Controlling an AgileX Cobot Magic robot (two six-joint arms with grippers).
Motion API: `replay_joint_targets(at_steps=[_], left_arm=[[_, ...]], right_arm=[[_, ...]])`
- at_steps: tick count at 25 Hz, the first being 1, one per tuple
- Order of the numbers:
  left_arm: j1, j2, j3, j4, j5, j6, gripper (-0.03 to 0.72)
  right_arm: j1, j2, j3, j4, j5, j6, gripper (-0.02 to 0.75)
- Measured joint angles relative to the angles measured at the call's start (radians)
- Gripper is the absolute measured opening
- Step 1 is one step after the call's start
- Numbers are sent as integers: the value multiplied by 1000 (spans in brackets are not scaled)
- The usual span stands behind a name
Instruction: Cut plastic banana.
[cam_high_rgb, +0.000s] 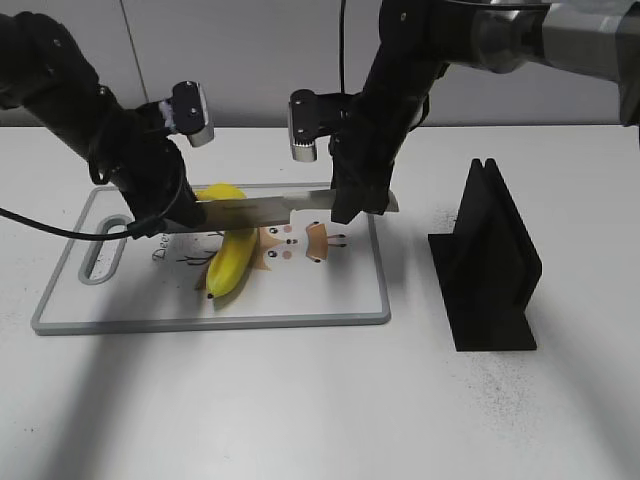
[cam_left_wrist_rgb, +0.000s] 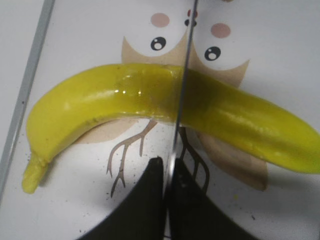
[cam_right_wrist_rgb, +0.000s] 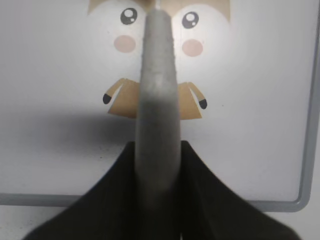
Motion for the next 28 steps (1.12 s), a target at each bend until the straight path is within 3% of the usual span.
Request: replay_joint_targets(at_steps=[13,28], left_arm=[[-6,-26,2,22,5,3,-16],[-7,-242,5,39,84,-8,-21]], right_arm=[[1,-8,-15,-1,45,16,162],[6,-169,-55,-1,108,23,162]])
